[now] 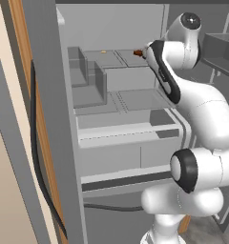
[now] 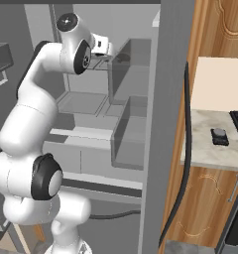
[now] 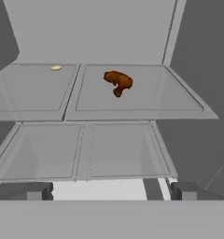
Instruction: Take the chicken drumstick from the fridge and place it on the digital scale on the counter by the fridge. Wait a few seconds for a reading, then move it to the plate on the dining counter.
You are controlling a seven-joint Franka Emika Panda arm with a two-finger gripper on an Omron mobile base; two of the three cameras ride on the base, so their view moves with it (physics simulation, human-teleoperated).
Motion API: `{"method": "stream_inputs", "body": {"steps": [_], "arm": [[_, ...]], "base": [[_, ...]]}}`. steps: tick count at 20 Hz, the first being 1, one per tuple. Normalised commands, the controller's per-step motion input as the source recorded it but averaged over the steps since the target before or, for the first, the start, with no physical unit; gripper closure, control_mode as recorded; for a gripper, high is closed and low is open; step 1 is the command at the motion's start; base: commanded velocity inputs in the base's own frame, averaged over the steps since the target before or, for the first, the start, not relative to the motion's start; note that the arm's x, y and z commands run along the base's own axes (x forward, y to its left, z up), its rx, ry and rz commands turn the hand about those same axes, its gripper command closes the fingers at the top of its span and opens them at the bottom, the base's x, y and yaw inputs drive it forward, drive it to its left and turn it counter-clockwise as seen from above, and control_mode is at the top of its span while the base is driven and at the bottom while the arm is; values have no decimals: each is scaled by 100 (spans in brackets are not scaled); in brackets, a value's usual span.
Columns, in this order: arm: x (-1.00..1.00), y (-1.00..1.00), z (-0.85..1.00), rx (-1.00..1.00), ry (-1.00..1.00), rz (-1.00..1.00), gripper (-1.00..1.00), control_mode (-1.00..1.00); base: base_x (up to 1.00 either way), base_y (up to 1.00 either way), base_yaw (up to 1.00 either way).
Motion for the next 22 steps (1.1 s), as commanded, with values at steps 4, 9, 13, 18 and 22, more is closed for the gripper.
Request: {"method": "stream_inputs", "body": {"steps": [4,9,13,18,22], "arm": [[13,5,0,-2,2,-20,-100,-100],[51,0,-12,-2,13,-15,-100,-100],[15,-26,-1,0,11,-2,-100,-100],[11,-29,-13,17,4,0,-100,-100],[15,-5,-24,23,0,4,-100,-100]], "base": [[0,0,0],[0,0,0],[0,0,0],[0,0,0],[0,0,0]]}}
